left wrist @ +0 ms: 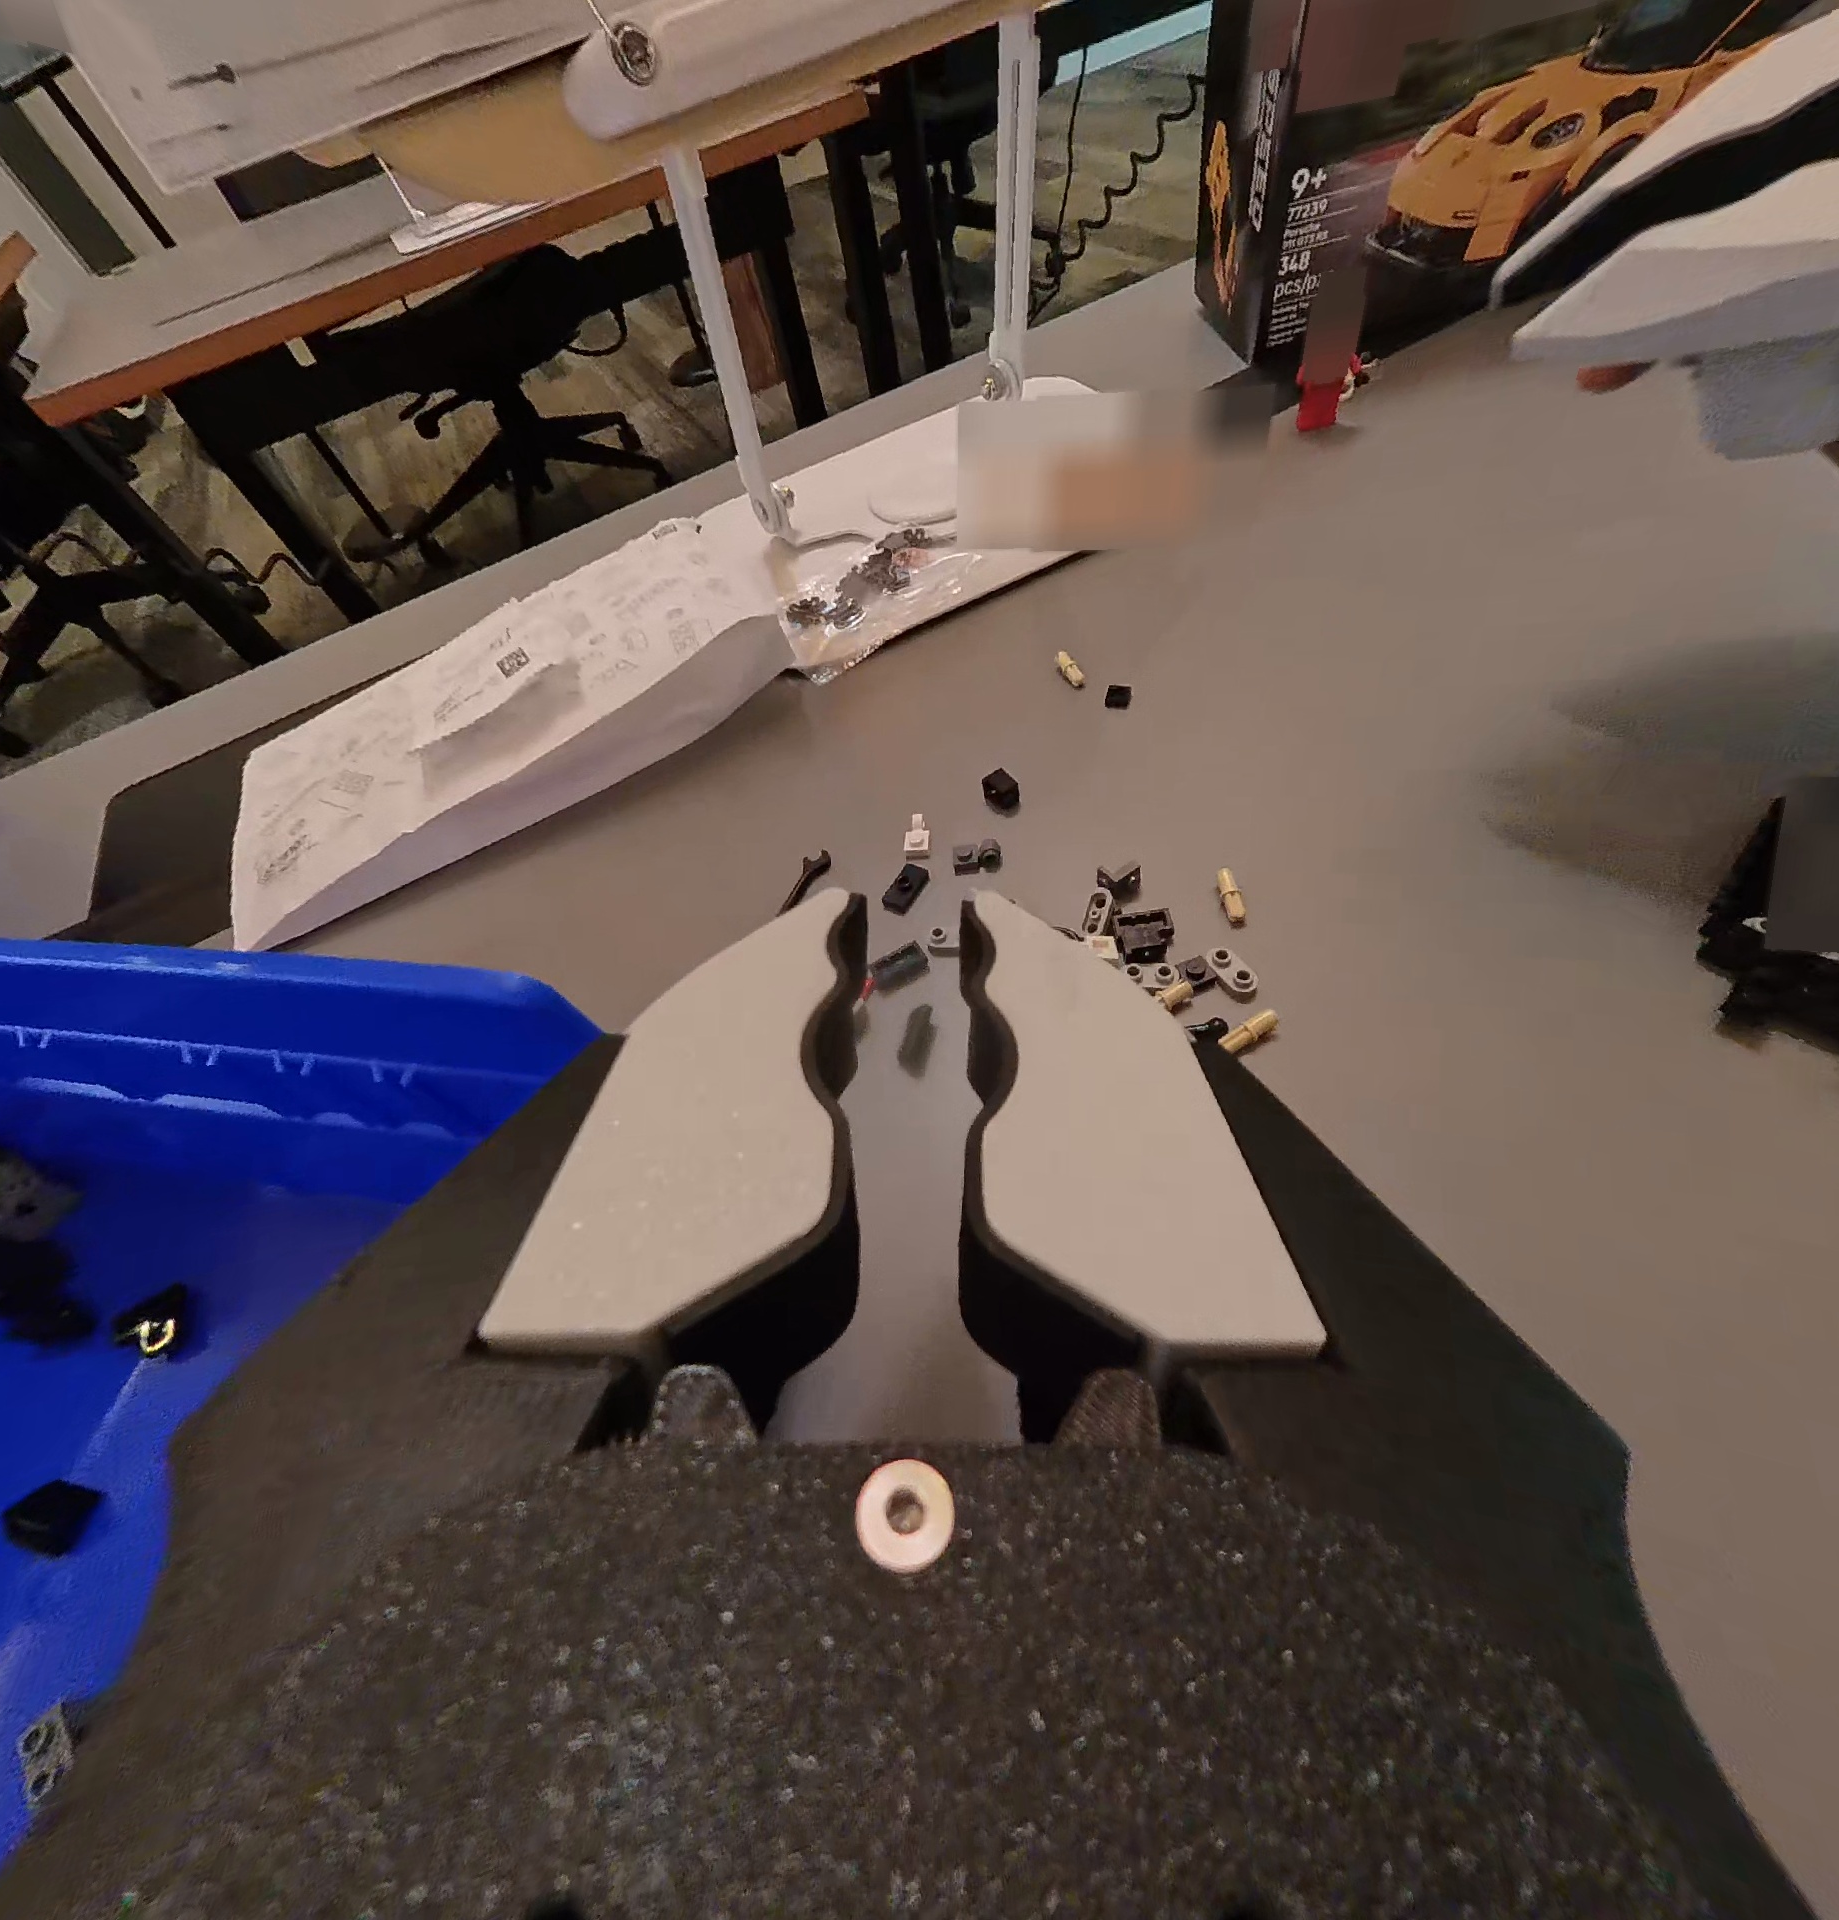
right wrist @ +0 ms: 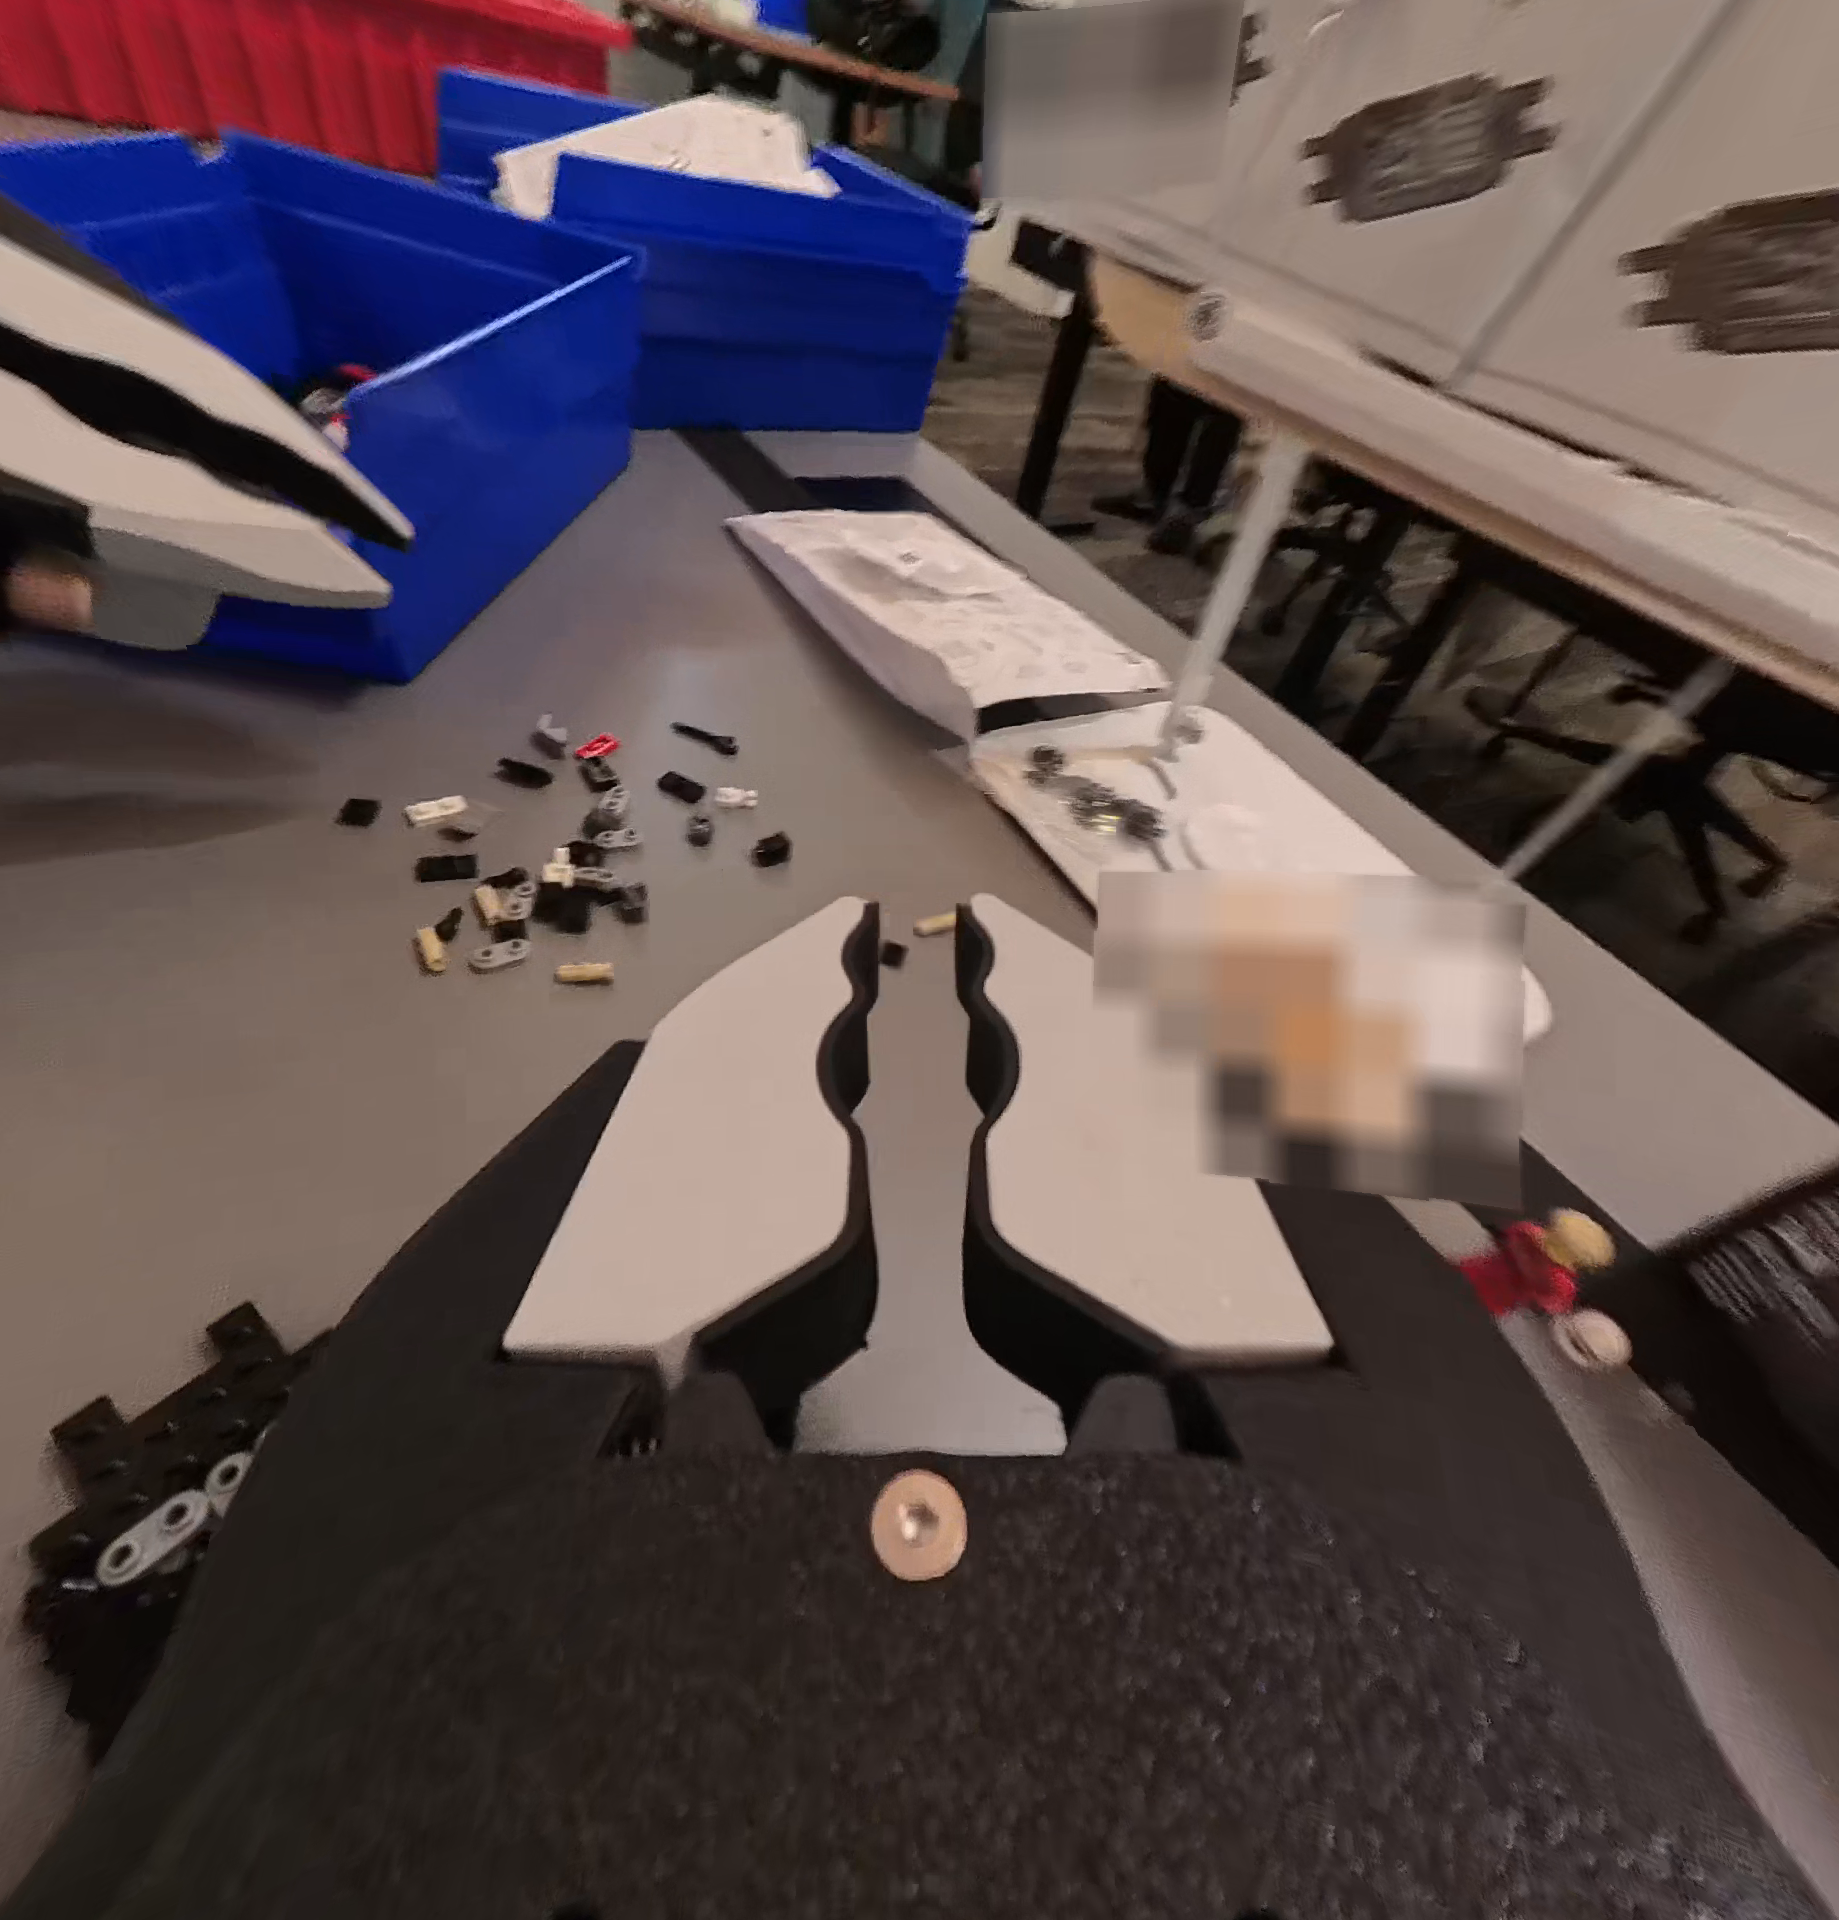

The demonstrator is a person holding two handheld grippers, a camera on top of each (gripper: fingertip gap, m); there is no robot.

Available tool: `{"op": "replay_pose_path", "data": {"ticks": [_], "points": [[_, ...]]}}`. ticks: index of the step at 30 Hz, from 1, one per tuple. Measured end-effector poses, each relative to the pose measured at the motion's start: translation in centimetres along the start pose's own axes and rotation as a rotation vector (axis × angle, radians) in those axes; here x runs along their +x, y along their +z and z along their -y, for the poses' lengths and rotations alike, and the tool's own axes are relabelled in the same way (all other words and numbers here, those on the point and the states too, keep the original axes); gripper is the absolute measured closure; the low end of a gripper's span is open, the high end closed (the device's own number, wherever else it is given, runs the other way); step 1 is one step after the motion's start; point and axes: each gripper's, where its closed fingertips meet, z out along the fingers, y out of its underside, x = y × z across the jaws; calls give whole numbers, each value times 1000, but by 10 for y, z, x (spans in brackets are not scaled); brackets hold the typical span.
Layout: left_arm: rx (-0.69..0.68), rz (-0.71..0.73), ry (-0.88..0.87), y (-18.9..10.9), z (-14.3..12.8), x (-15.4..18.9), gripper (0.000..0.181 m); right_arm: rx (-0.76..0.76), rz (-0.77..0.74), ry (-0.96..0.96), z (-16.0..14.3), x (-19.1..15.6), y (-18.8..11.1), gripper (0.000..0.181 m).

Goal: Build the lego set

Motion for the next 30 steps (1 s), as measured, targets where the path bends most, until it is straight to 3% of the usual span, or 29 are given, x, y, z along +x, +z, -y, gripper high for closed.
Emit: {"op": "replay_pose_path", "data": {"ticks": [7,12,21,30], "points": [[-29,-4,27,6,-9,3,167,-243,293,-130,-24,-34,89,163],[-33,-5,16,5,-9,0,167,-367,385,-203,-45,-44,124,161],[-38,-16,-3,6,-12,0,167,-430,408,-266,-55,-51,142,164],[-35,-24,-20,7,-12,0,167,-452,439,-211,-55,-53,143,167]]}}
